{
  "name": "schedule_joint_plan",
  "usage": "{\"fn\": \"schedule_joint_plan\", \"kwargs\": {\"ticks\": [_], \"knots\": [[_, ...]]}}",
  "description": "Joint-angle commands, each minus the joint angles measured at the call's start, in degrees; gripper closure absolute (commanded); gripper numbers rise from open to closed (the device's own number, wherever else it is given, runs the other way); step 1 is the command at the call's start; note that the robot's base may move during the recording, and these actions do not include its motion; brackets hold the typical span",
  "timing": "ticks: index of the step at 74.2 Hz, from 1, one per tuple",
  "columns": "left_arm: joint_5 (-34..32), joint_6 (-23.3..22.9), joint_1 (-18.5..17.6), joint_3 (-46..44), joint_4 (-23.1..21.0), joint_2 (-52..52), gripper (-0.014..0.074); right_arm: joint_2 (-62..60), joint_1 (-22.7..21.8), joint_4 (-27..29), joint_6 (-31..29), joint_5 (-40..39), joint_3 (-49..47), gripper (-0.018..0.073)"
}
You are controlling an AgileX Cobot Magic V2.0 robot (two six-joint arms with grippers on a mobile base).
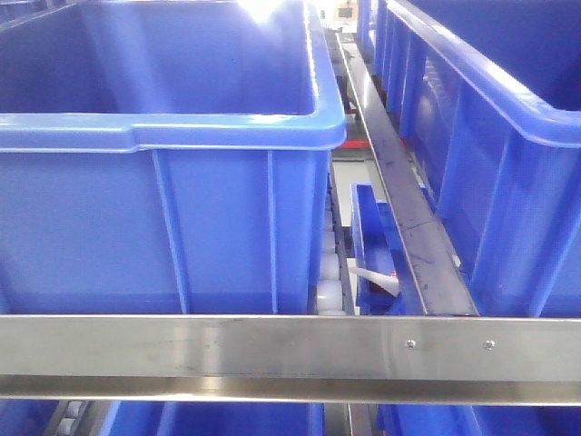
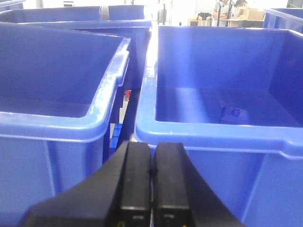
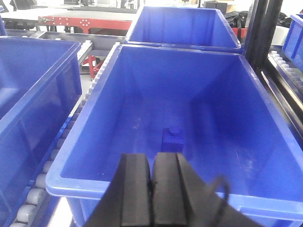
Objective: Pick and sort blue part to right shelf
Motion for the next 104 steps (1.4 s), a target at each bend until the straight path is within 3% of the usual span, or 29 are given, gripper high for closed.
{"fn": "schedule_joint_plan", "kwargs": {"ticks": [1, 50, 84, 99, 104], "knots": [[-5.24, -0.09, 0.10, 1.36, -0.49, -1.34, 0.0461, 0.95, -0.02, 0.14, -0.54, -4.64, -1.30, 0.0496], [-5.24, -0.09, 0.10, 1.36, -0.49, -1.34, 0.0461, 0.81, -0.02, 0.07, -0.54, -4.71, -1.09, 0.0496], [-5.24, -0.09, 0.10, 1.36, -0.49, -1.34, 0.0461, 0.31, -0.02, 0.15, 0.56, -34.34, 26.75, 0.0496], [-5.12, -0.09, 0.10, 1.36, -0.49, -1.23, 0.0461, -3.63, -0.02, 0.64, 0.56, -41.68, 34.22, 0.0496], [-4.91, -0.09, 0.10, 1.36, -0.49, -1.11, 0.0461, -3.73, -0.02, 1.10, 0.56, -40.13, 34.01, 0.0496]]}}
